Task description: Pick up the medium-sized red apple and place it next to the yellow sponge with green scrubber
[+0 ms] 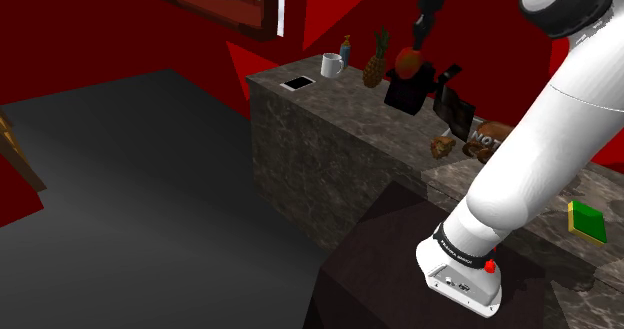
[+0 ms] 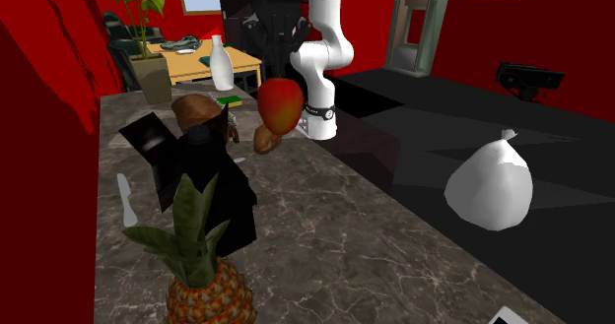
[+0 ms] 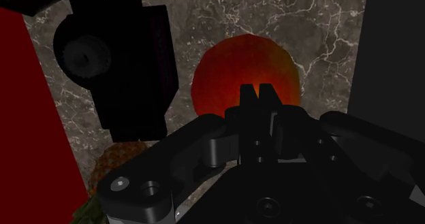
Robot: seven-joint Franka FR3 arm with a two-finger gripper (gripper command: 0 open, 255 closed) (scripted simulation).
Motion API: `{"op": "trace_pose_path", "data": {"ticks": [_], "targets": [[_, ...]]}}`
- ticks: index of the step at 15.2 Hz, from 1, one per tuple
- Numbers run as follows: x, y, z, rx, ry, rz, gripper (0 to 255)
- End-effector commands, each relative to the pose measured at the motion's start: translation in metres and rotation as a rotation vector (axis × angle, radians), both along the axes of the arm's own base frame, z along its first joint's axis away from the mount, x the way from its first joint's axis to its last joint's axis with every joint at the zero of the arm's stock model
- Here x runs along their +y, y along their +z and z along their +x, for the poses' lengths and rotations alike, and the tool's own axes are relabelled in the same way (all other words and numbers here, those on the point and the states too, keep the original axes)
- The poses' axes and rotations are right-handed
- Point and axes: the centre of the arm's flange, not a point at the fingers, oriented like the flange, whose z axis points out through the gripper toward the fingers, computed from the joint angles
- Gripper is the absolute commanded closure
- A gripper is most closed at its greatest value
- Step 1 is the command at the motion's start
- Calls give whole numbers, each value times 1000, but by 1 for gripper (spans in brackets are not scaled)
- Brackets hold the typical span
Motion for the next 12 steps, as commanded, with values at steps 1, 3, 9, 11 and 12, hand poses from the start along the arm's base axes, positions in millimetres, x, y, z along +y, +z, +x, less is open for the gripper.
{"op": "trace_pose_path", "data": {"ticks": [1,3,9,11,12], "targets": [[2,3,-21,0,0,0,255],[3,3,-47,0,0,0,255],[8,3,-126,0,0,0,255],[9,3,-153,0,0,0,255],[10,3,-166,0,0,0,255]]}}
